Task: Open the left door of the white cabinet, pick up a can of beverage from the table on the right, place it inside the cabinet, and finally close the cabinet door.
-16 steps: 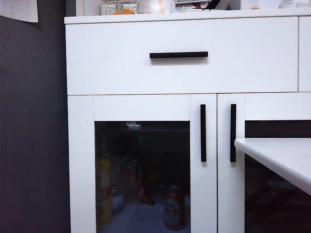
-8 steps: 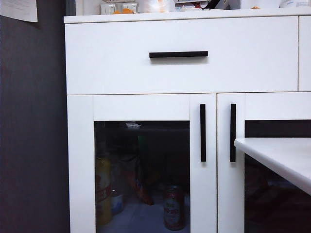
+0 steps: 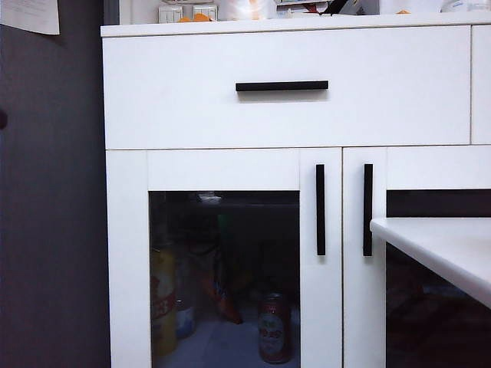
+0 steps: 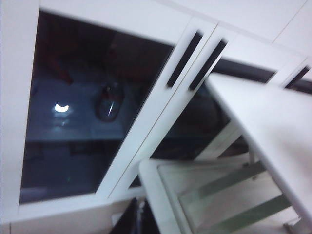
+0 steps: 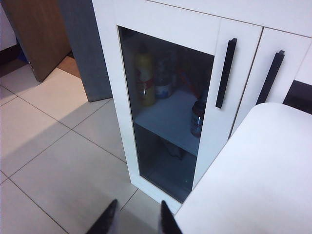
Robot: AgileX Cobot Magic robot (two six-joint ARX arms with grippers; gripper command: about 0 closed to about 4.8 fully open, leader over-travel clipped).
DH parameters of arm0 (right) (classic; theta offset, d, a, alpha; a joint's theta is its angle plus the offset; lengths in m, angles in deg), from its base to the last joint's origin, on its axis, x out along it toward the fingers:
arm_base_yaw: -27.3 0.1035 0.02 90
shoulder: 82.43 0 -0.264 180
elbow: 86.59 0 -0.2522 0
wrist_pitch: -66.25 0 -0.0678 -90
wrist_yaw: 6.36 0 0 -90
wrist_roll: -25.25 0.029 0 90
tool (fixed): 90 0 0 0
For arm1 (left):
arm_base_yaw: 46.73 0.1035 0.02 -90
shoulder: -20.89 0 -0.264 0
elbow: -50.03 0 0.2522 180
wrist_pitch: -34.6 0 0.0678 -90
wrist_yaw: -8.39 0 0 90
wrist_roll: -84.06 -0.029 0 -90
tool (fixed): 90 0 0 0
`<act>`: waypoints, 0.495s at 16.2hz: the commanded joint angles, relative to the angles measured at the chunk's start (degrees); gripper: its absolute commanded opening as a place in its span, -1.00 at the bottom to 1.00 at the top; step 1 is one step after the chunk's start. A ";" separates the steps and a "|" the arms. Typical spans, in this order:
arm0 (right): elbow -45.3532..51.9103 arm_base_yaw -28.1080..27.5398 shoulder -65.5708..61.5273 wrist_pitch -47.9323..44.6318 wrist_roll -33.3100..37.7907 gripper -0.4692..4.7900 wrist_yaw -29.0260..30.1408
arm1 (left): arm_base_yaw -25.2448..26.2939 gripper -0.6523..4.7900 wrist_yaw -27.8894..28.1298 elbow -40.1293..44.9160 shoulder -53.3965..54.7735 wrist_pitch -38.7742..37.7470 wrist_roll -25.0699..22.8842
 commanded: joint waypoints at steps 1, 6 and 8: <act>-0.22 -0.02 0.00 0.28 0.17 -0.41 0.15 | -0.02 -0.78 0.20 -0.13 0.00 0.24 0.13; 1.11 -0.33 5.77 0.28 0.15 -0.41 -0.11 | 1.29 -0.78 -0.33 0.24 -3.04 -0.02 0.15; 3.52 -2.45 11.32 -0.22 0.15 -0.41 0.26 | 6.10 -0.78 -2.51 0.76 -5.66 -0.28 0.13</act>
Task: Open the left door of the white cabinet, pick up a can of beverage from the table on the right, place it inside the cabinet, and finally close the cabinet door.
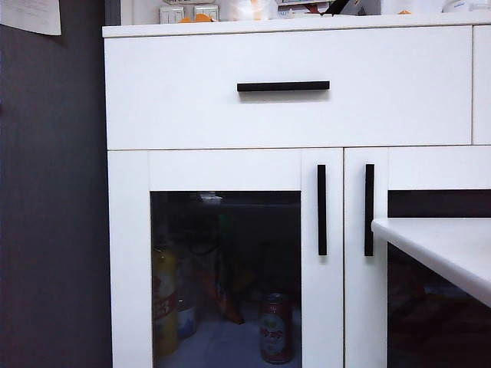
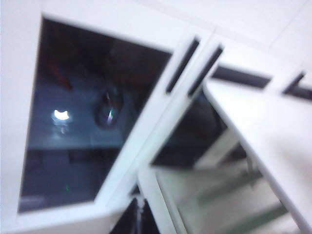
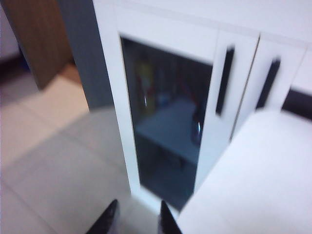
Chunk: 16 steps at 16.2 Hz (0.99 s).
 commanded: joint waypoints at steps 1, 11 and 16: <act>3.10 -3.50 4.96 -1.60 0.11 -0.41 0.50 | 8.15 -0.78 -2.45 0.92 -3.87 0.26 0.13; 19.63 -21.38 4.87 -8.70 0.63 -0.41 -0.24 | 30.75 -0.78 -1.60 7.78 -3.65 1.16 0.11; 23.30 -22.16 4.87 -21.94 0.61 -0.41 -0.09 | 30.67 -0.78 -2.01 9.18 -3.65 5.77 0.13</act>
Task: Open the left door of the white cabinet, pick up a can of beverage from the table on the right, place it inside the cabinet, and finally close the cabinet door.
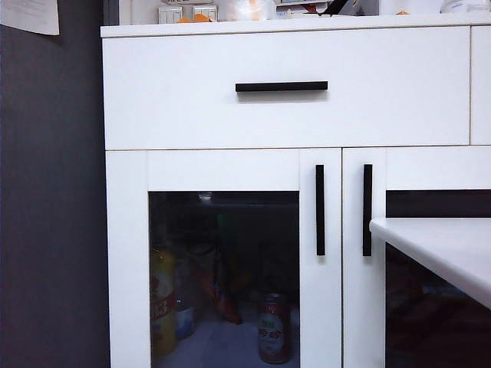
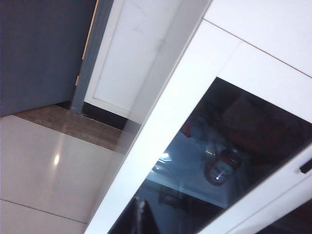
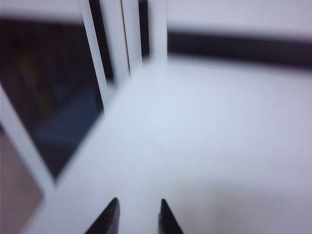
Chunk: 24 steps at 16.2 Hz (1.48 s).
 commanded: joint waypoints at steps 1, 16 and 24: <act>0.44 -0.04 0.04 -1.62 0.22 -0.41 -0.04 | -0.04 -0.78 -0.33 0.28 0.02 -0.04 0.11; 0.39 -4.28 0.04 -0.68 0.22 -0.41 -0.02 | -0.09 -0.78 -0.35 0.28 0.02 -0.07 0.13; 0.39 -4.44 0.07 -6.05 0.22 -0.41 0.00 | -0.07 -0.78 1.70 0.20 0.02 3.52 -18.14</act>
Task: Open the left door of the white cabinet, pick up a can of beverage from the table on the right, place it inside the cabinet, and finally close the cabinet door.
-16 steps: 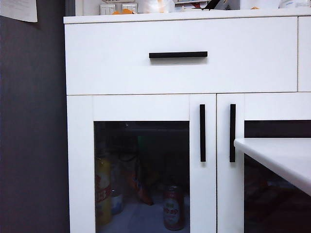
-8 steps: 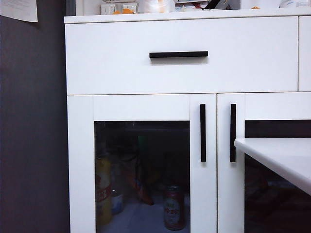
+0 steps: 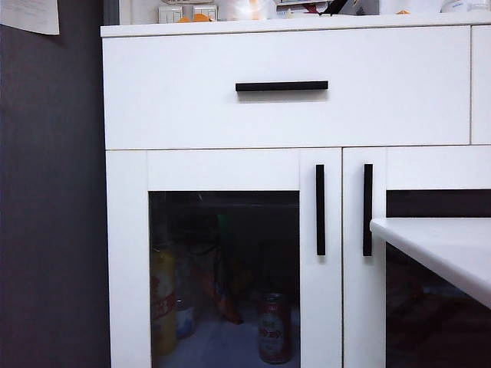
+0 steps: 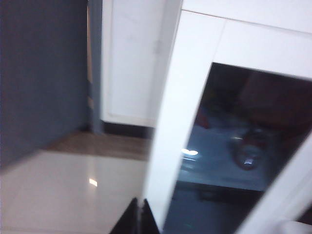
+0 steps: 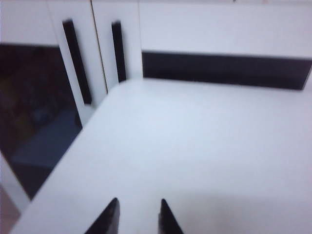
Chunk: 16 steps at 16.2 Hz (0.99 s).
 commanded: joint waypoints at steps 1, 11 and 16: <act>0.20 -0.61 0.07 -4.20 0.22 -0.41 0.20 | -0.07 -0.78 2.86 0.00 0.02 2.29 -1.14; 0.20 -12.68 0.07 -5.64 0.22 -0.41 0.52 | -0.07 -0.78 3.89 0.02 0.02 3.23 -1.11; 0.20 -10.29 0.07 -5.62 0.22 -0.41 0.52 | -0.07 -0.78 3.91 0.02 0.02 3.15 -1.11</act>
